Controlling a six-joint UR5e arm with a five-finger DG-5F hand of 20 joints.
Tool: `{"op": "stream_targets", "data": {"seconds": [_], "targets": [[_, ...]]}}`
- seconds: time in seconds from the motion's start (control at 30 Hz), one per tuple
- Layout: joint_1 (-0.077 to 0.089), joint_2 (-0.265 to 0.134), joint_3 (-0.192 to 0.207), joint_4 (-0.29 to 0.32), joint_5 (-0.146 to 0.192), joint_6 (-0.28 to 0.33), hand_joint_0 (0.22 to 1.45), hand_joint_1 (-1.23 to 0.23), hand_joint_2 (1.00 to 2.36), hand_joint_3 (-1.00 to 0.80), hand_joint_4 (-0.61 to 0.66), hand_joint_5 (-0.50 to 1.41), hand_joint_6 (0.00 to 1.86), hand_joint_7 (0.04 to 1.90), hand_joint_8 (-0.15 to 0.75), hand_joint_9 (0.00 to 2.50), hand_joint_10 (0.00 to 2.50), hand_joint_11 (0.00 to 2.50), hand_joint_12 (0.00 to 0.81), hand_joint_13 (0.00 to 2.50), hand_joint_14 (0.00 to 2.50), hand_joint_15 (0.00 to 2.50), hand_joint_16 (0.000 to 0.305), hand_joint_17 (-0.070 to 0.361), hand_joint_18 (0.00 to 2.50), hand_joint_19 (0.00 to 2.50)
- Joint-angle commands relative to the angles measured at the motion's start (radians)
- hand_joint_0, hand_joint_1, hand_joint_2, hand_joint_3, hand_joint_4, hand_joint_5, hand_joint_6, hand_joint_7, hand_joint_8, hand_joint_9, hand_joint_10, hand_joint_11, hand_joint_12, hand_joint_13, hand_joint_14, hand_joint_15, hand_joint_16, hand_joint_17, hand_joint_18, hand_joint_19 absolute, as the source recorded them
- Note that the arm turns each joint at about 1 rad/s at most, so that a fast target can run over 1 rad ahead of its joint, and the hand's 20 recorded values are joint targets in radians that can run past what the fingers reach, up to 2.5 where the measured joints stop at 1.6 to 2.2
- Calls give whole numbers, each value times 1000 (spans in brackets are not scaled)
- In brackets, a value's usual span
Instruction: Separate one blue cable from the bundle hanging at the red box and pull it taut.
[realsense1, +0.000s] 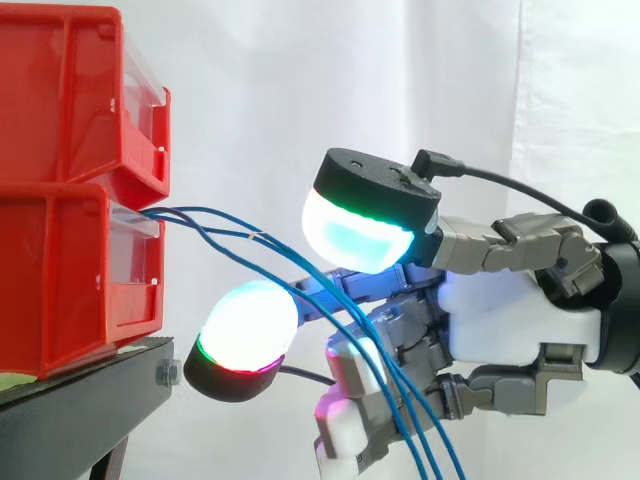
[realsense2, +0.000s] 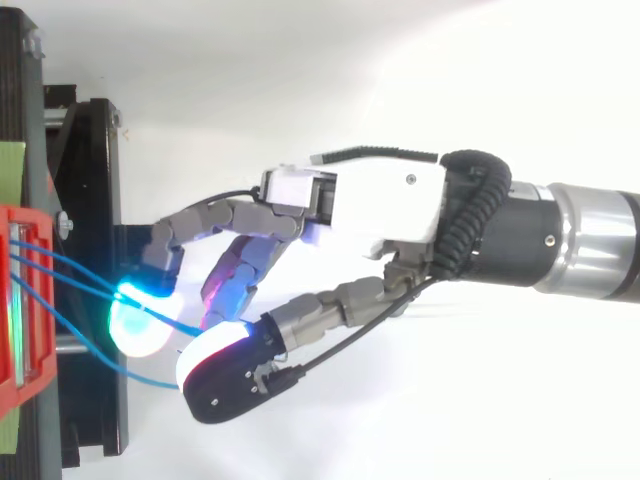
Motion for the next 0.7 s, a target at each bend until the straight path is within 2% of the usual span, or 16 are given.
{"op": "stream_targets", "data": {"seconds": [0.0, 0.27, 0.33, 0.67], "targets": [[-5, 2, 0, -10, -1, 3, 670, -607, 1009, -382, 273, -117, 503, 996, 342, 1176, 18, 800, 333, 1090, 19, 554, 28, 63, 769, 410], [-10, 24, 0, -29, -8, 18, 672, -585, 1009, -377, 257, -112, 503, 1032, 345, 1245, 17, 896, 341, 1157, 23, 633, 28, 62, 774, 419], [-21, 47, 0, -68, -25, 20, 675, -579, 1010, -370, 250, -111, 503, 1053, 342, 1253, 17, 907, 341, 1158, 23, 633, 28, 62, 774, 420], [-21, 61, 0, -90, -25, 22, 700, -639, 1014, -276, 191, -101, 501, 1215, 344, 1264, 18, 963, 344, 1161, 21, 636, 27, 62, 779, 420]]}}
